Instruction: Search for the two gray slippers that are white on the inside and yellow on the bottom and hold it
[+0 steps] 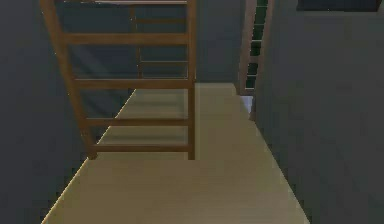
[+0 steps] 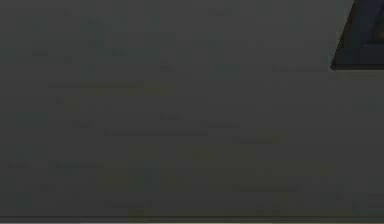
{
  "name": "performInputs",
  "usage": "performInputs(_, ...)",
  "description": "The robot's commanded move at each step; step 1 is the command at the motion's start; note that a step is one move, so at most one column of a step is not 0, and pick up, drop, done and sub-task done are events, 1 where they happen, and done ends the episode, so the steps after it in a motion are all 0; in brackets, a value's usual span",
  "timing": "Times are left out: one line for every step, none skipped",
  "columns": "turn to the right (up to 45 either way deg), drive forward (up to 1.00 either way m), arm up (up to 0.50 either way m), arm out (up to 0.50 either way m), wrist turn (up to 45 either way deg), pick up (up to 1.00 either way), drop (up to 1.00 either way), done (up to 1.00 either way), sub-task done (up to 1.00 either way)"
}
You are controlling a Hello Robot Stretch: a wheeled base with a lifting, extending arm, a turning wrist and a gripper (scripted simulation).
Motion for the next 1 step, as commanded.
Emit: performInputs(6.0,0.00,0.00,0.00,0.0,0.00,0.00,0.00,0.00)
